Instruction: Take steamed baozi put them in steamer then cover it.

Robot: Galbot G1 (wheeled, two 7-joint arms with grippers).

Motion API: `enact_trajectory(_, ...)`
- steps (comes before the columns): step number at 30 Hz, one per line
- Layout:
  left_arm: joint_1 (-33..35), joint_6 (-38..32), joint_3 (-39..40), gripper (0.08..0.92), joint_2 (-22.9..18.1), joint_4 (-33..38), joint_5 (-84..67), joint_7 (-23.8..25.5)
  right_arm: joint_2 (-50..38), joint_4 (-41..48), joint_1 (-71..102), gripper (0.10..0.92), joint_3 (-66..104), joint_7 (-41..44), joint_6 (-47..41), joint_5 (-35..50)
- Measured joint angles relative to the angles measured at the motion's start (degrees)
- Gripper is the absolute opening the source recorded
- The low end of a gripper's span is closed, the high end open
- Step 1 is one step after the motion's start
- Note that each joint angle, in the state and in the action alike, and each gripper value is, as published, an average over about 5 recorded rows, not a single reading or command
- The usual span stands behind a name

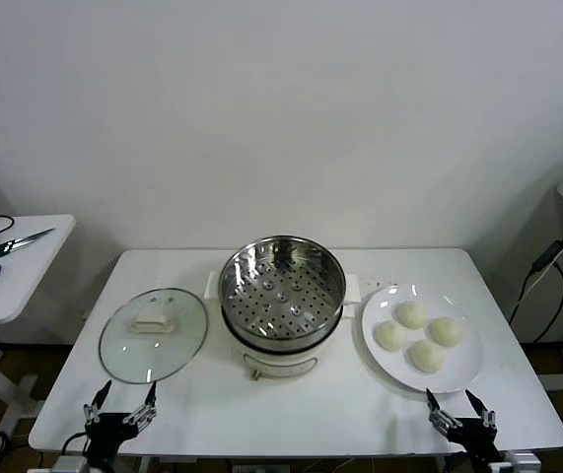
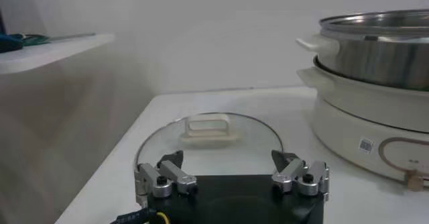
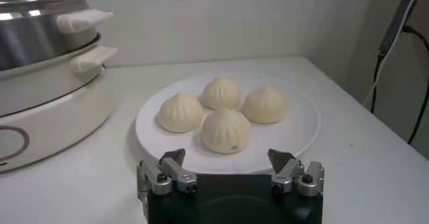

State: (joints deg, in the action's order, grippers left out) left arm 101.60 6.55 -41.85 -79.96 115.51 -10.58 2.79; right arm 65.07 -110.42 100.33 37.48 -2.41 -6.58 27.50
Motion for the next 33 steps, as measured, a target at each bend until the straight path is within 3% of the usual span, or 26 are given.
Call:
enact_trajectory(8, -0.1, 0.2, 0.1, 0.823, 0.0, 0.4, 0.0, 0.0, -3.0, 0.3, -4.4, 0.823, 0.9, 0.5, -3.3, -2.5)
enact_trajectory(15, -0.2, 0.3, 0.6, 0.823, 0.2, 0.7, 0.0, 0.0, -12.6, 4.6, -16.8, 0.823, -0.9, 5.4, -7.4, -6.4)
enact_trajectory(24, -0.7, 0.4, 1.2, 0.823, 0.3, 1.4, 0.1, 0.3, -29.6, 14.9, -40.1, 0.823, -16.8, 22.5, -7.6, -13.6)
enact_trajectory(33, -0.5, 0.4, 1.2, 0.823, 0.2, 1.8, 0.5, 0.7, -35.6, 28.8, -73.8, 0.823, -49.6, 44.1, 0.1, -21.3)
